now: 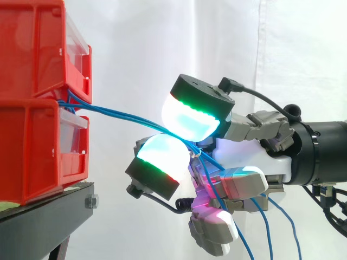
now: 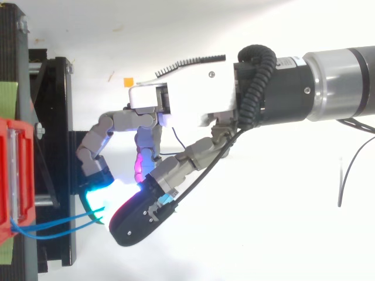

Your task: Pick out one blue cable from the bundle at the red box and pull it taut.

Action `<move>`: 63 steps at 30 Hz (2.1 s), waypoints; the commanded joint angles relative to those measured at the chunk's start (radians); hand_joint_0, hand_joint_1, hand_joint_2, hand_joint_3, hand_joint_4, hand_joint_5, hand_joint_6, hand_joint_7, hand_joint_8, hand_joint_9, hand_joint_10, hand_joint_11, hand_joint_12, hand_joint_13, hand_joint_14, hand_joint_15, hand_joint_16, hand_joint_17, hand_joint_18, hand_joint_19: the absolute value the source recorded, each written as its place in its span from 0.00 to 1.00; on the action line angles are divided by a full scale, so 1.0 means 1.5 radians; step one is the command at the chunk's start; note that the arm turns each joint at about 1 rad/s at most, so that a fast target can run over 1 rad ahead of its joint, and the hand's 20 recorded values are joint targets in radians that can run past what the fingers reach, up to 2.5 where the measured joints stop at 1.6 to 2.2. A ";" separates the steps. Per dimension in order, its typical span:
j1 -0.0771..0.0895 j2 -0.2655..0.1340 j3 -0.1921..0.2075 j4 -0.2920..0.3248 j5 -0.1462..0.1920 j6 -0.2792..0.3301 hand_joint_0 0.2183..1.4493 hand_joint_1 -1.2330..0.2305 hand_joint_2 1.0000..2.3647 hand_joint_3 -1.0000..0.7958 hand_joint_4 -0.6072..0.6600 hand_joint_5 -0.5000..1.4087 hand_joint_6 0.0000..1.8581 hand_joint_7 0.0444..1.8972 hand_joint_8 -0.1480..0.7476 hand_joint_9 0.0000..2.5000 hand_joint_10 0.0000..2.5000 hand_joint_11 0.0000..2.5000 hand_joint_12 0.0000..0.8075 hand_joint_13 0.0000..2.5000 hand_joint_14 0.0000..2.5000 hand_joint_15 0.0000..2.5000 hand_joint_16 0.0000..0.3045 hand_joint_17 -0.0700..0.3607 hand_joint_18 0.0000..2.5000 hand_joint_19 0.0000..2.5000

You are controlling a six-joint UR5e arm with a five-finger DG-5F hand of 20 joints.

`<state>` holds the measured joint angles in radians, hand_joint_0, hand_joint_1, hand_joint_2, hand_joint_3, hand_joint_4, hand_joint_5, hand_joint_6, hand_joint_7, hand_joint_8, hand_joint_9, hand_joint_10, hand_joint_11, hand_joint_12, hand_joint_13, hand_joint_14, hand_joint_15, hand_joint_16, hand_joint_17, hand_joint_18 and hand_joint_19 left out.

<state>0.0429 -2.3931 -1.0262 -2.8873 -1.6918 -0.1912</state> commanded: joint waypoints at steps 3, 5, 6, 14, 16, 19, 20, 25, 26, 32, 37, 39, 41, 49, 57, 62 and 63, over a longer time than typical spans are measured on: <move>-0.001 0.000 0.000 0.001 0.000 0.002 0.34 0.30 0.01 0.43 0.53 0.21 0.48 0.55 0.55 0.60 0.01 0.35 0.52 0.51 0.01 0.28 0.18 0.44 0.41 0.33; -0.002 0.000 0.000 0.000 -0.001 0.001 0.35 0.28 0.01 0.43 0.53 0.21 0.49 0.54 0.55 0.60 0.01 0.35 0.52 0.51 0.01 0.28 0.18 0.44 0.41 0.32; -0.002 0.000 0.000 0.000 -0.001 0.001 0.36 0.25 0.01 0.44 0.53 0.21 0.49 0.54 0.55 0.59 0.01 0.35 0.52 0.51 0.01 0.28 0.18 0.44 0.41 0.32; 0.000 0.000 0.000 0.000 0.000 0.000 0.45 0.22 0.00 0.31 0.44 0.21 0.49 0.57 0.53 0.59 0.01 0.36 0.50 0.50 0.01 0.28 0.17 0.43 0.40 0.31; 0.000 0.000 0.000 0.000 0.001 0.001 0.46 0.23 0.00 0.28 0.41 0.21 0.50 0.58 0.53 0.60 0.01 0.35 0.50 0.51 0.01 0.28 0.17 0.43 0.40 0.31; -0.001 0.000 0.000 0.000 0.000 0.000 0.45 0.23 0.00 0.28 0.41 0.21 0.50 0.58 0.53 0.60 0.01 0.35 0.50 0.51 0.01 0.28 0.17 0.43 0.40 0.31; 0.000 0.000 0.000 0.000 0.000 0.000 0.45 0.23 0.00 0.28 0.41 0.21 0.50 0.58 0.53 0.60 0.01 0.35 0.49 0.51 0.01 0.28 0.17 0.43 0.40 0.31; -0.002 0.000 0.000 0.000 -0.001 0.000 0.44 0.23 0.00 0.28 0.42 0.21 0.50 0.57 0.53 0.60 0.01 0.35 0.49 0.51 0.01 0.28 0.17 0.43 0.40 0.31; -0.002 0.000 0.000 0.000 -0.001 0.000 0.44 0.24 0.00 0.28 0.42 0.21 0.50 0.57 0.53 0.60 0.01 0.35 0.49 0.51 0.01 0.28 0.17 0.43 0.40 0.31; -0.001 0.000 0.000 0.000 0.002 0.001 0.43 0.24 0.00 0.28 0.41 0.21 0.50 0.56 0.53 0.60 0.01 0.35 0.49 0.51 0.01 0.28 0.17 0.43 0.40 0.31; -0.002 0.000 0.001 -0.002 0.000 0.002 0.46 0.22 0.00 0.28 0.35 0.21 0.50 0.58 0.51 0.61 0.01 0.36 0.48 0.51 0.01 0.28 0.16 0.42 0.40 0.30; -0.003 0.000 0.001 -0.002 0.000 0.001 0.47 0.22 0.00 0.28 0.31 0.21 0.50 0.58 0.51 0.61 0.01 0.36 0.48 0.51 0.01 0.28 0.16 0.41 0.39 0.31; -0.002 0.000 0.001 -0.002 0.000 0.001 0.48 0.22 0.00 0.28 0.28 0.21 0.50 0.60 0.50 0.61 0.01 0.36 0.47 0.51 0.01 0.28 0.15 0.41 0.39 0.31; -0.001 0.000 0.002 -0.001 0.000 0.000 0.50 0.20 0.00 0.28 0.12 0.22 0.50 0.62 0.45 0.62 0.01 0.36 0.44 0.51 0.01 0.28 0.15 0.40 0.39 0.30; -0.002 0.000 0.002 -0.001 -0.001 0.000 0.48 0.20 0.00 0.28 0.16 0.21 0.50 0.59 0.45 0.62 0.01 0.35 0.44 0.51 0.01 0.28 0.15 0.40 0.39 0.30; -0.001 0.000 0.002 0.000 0.001 0.000 0.42 0.20 0.00 0.28 0.30 0.22 0.50 0.57 0.46 0.62 0.01 0.35 0.45 0.51 0.01 0.28 0.15 0.40 0.38 0.30; -0.001 0.000 0.002 0.000 0.001 0.000 0.41 0.20 0.00 0.28 0.31 0.22 0.49 0.57 0.46 0.62 0.01 0.35 0.46 0.51 0.01 0.29 0.15 0.40 0.38 0.30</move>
<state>0.0402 -2.3930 -1.0240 -2.8873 -1.6921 -0.1918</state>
